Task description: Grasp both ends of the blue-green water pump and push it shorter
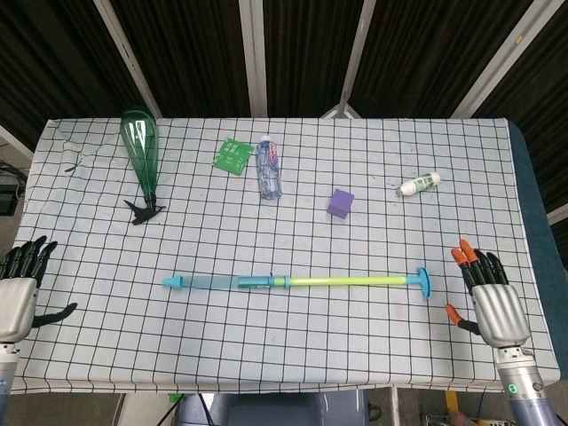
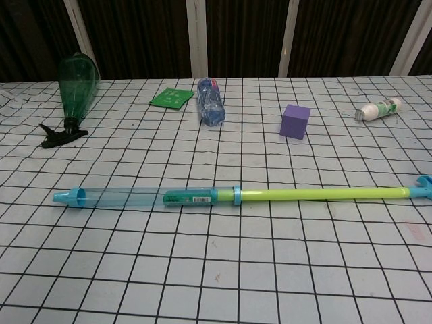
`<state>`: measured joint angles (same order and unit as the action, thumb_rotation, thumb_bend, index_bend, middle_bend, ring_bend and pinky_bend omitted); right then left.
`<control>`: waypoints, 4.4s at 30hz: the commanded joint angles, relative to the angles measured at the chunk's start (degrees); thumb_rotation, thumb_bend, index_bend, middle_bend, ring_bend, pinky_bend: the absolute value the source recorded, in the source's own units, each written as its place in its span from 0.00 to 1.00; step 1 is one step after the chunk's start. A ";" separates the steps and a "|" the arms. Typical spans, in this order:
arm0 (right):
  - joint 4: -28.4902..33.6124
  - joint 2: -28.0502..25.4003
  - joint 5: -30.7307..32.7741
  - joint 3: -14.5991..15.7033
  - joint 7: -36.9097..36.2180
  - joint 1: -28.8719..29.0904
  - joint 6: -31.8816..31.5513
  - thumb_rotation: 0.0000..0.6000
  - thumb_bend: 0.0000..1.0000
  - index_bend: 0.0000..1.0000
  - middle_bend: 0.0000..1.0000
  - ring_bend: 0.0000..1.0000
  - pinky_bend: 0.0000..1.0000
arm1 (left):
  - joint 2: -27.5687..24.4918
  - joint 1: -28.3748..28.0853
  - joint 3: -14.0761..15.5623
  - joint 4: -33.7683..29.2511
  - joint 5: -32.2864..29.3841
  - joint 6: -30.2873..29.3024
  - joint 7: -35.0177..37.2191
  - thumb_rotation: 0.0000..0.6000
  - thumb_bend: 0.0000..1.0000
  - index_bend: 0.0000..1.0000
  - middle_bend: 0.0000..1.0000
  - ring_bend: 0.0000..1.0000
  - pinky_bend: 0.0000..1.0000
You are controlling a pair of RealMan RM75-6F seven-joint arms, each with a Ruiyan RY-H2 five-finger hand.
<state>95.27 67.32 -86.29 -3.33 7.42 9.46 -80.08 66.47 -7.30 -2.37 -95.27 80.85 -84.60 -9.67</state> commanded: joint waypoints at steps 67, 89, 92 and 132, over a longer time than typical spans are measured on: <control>-14.95 20.31 15.69 -3.46 17.96 12.57 14.44 1.00 0.39 0.62 0.18 0.00 0.00 | 0.33 -0.69 -0.85 -0.86 1.41 1.80 0.94 1.00 0.08 0.00 0.00 0.00 0.00; -11.67 18.38 16.05 -3.24 17.23 12.82 14.54 1.00 0.40 0.62 0.18 0.00 0.00 | 7.26 -18.11 -9.37 -2.27 -22.68 22.35 -20.50 1.00 0.25 0.34 0.06 0.00 0.00; -11.54 18.31 16.24 -3.31 17.20 12.83 14.49 1.00 0.40 0.62 0.18 0.00 0.00 | 9.44 -19.96 -9.50 -1.71 -25.78 23.95 -22.67 1.00 0.25 0.37 0.07 0.00 0.00; -9.60 17.40 15.83 -3.50 16.17 13.14 12.94 1.00 0.41 0.63 0.19 0.00 0.00 | 20.95 -28.22 -6.05 1.16 -32.70 21.54 -29.95 1.00 0.46 0.55 0.12 0.00 0.00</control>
<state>85.35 84.89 -70.27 -6.68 23.75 22.60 -66.88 87.73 -35.51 -8.46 -93.62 47.82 -62.90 -39.86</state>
